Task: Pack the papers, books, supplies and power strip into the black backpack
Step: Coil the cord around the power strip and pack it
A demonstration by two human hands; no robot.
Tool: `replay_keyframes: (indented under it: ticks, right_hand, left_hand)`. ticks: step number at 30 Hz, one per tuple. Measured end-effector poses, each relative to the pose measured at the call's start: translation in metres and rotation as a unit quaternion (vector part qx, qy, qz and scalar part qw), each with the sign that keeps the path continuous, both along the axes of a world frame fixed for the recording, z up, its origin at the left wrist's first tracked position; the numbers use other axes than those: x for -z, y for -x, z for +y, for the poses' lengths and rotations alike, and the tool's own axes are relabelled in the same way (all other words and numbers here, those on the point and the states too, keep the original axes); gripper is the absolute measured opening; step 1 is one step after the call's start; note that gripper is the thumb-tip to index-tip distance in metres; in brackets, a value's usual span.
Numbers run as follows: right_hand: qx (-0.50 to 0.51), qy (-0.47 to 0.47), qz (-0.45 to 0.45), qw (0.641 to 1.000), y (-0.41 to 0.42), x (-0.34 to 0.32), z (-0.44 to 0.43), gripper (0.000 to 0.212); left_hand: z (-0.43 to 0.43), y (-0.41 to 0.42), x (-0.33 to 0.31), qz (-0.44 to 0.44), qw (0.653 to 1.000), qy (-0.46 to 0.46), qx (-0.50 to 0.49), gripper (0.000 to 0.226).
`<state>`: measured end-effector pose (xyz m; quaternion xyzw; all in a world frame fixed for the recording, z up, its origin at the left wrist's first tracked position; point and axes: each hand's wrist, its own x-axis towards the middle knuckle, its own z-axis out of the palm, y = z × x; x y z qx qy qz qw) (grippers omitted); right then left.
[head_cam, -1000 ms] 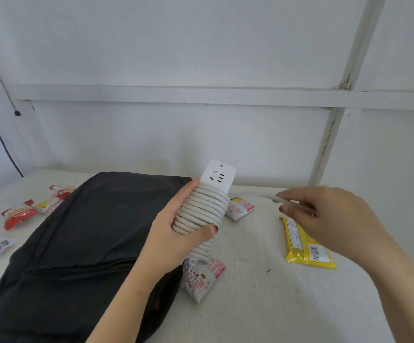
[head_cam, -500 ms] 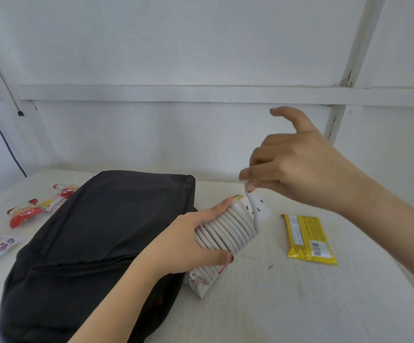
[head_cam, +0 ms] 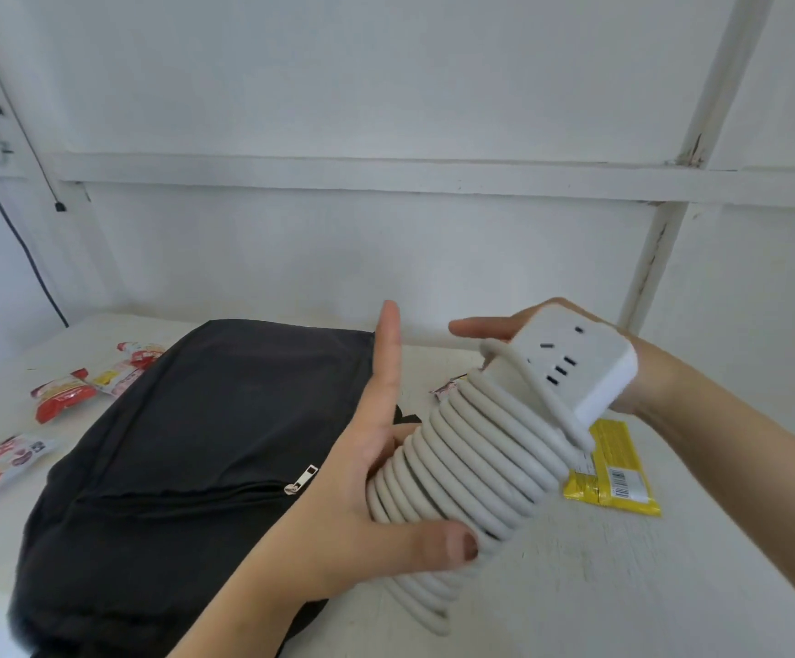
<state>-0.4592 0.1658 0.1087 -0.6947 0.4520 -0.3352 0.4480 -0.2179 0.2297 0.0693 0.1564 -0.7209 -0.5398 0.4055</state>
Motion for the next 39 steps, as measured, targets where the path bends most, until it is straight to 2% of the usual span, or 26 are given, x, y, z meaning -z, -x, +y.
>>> replay_keyframes:
  ticks: [1, 2, 3, 4, 6, 7, 9, 11, 14, 16, 18, 21, 24, 25, 29, 31, 33, 39]
  right_hand:
    - [0.026, 0.021, -0.002, 0.999, -0.001, 0.005, 0.002, 0.025]
    - [0.029, 0.041, -0.029, 0.998, -0.003, 0.009, 0.005, 0.023]
    - [0.011, 0.051, -0.074, 0.996, -0.006, 0.012, 0.01, 0.009]
    - [-0.007, 0.05, -0.109, 0.993, -0.007, 0.015, 0.013, 0.012]
    - [-0.028, 0.039, -0.141, 0.989, -0.009, 0.023, 0.017, 0.044]
    - [-0.039, 0.034, -0.156, 0.986, -0.012, 0.023, 0.021, 0.047]
    - [-0.04, 0.015, -0.218, 0.975, -0.011, 0.024, 0.022, 0.031]
    - [-0.034, 0.006, -0.263, 0.964, -0.009, 0.024, 0.028, 0.028]
    - [-0.046, 0.027, -0.24, 0.969, -0.009, 0.027, 0.031, 0.053]
    - [-0.009, 0.037, -0.212, 0.977, -0.013, 0.031, 0.031, 0.072]
    - [0.029, 0.043, -0.201, 0.978, -0.018, 0.034, 0.031, 0.079]
    - [0.063, 0.06, -0.217, 0.972, -0.024, 0.038, 0.033, 0.082]
    - [0.13, 0.063, -0.254, 0.956, -0.028, 0.047, 0.032, 0.111]
    - [0.146, 0.081, -0.27, 0.948, -0.031, 0.049, 0.033, 0.114]
    - [0.175, 0.168, -0.281, 0.928, -0.038, 0.052, 0.036, 0.11]
    - [0.17, 0.177, -0.277, 0.929, -0.037, 0.05, 0.037, 0.107]
    - [0.164, 0.156, -0.274, 0.935, -0.035, 0.047, 0.038, 0.103]
    - [0.144, 0.073, -0.298, 0.941, -0.035, 0.051, 0.037, 0.114]
  left_hand:
    - [-0.001, 0.001, 0.002, 0.022, 1.0, -0.021, 0.002, 0.115]
    - [-0.003, 0.001, 0.004, 0.043, 0.998, -0.04, 0.002, 0.115]
    - [-0.006, 0.002, 0.006, 0.061, 0.997, -0.056, 0.0, 0.115]
    - [-0.009, 0.003, 0.009, 0.075, 0.995, -0.067, -0.004, 0.115]
    - [-0.014, 0.004, 0.014, 0.089, 0.993, -0.077, -0.018, 0.114]
    - [-0.016, 0.004, 0.016, 0.092, 0.992, -0.078, -0.023, 0.114]
    - [-0.02, 0.006, 0.019, 0.09, 0.993, -0.072, -0.03, 0.114]
    - [-0.024, 0.008, 0.023, 0.084, 0.994, -0.061, -0.038, 0.113]
    - [-0.029, 0.01, 0.03, 0.075, 0.994, -0.06, -0.055, 0.114]
    - [-0.031, 0.012, 0.034, 0.068, 0.994, -0.063, -0.063, 0.114]
    - [-0.032, 0.014, 0.034, 0.066, 0.993, -0.075, -0.058, 0.114]
    - [-0.033, 0.016, 0.034, 0.07, 0.992, -0.084, -0.057, 0.114]
    - [-0.033, 0.018, 0.035, 0.076, 0.991, -0.096, -0.055, 0.115]
    - [-0.034, 0.019, 0.036, 0.079, 0.99, -0.102, -0.054, 0.115]
    - [-0.035, 0.022, 0.039, 0.085, 0.987, -0.122, -0.055, 0.115]
    - [-0.038, 0.021, 0.039, 0.087, 0.986, -0.131, -0.054, 0.114]
    - [-0.04, 0.02, 0.04, 0.078, 0.987, -0.134, -0.049, 0.114]
    - [-0.04, 0.017, 0.041, 0.06, 0.99, -0.121, -0.049, 0.117]
